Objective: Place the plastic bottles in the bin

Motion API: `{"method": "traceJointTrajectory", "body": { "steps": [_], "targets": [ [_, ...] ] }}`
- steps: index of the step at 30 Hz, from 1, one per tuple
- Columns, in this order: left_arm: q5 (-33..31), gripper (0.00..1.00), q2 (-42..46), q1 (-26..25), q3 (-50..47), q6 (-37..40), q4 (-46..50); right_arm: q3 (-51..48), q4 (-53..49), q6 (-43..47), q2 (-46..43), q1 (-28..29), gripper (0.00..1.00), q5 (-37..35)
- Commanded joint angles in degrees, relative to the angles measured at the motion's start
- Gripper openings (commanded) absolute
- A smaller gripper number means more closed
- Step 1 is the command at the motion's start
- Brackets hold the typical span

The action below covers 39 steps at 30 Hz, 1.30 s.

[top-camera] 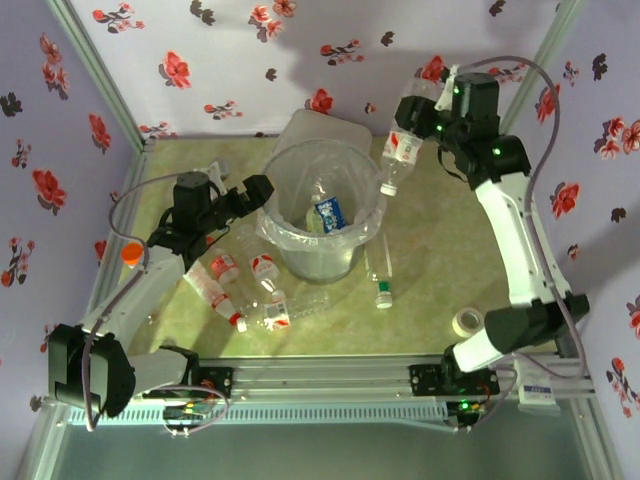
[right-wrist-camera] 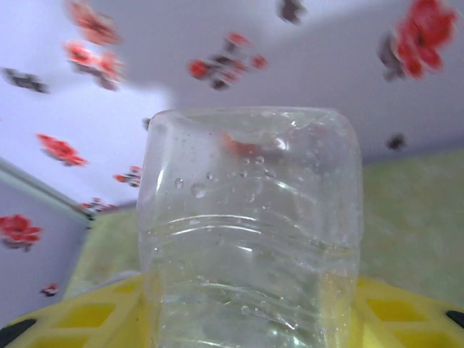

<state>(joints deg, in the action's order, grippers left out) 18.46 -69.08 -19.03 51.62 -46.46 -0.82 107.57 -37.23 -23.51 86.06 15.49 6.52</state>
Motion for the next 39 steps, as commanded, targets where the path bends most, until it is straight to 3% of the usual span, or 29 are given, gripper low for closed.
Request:
{"method": "traceJointTrajectory", "body": {
  "steps": [1,9,17,28,39],
  "targets": [
    [0.1,1.00,-1.3,0.2,-1.3,-0.1,0.3,3.0,2.6,4.0,-2.2,3.2,0.55,-3.8],
    [0.2,0.99,-1.1,-0.1,-1.3,-1.0,-0.2,7.1,2.2,8.1,1.8,12.4,0.55,-5.7],
    [0.1,0.99,-0.7,-0.3,-1.2,-1.2,0.0,13.9,-9.9,20.3,15.0,24.5,0.55,-13.5],
    [-0.1,0.99,-1.1,-0.3,-0.7,-1.0,0.5,5.1,-14.4,17.2,17.5,25.0,0.60,-15.3],
    [0.0,0.99,-2.5,-0.5,-0.2,-1.1,0.1,-1.0,-13.1,9.6,18.3,25.0,0.76,-20.5]
  ]
}}
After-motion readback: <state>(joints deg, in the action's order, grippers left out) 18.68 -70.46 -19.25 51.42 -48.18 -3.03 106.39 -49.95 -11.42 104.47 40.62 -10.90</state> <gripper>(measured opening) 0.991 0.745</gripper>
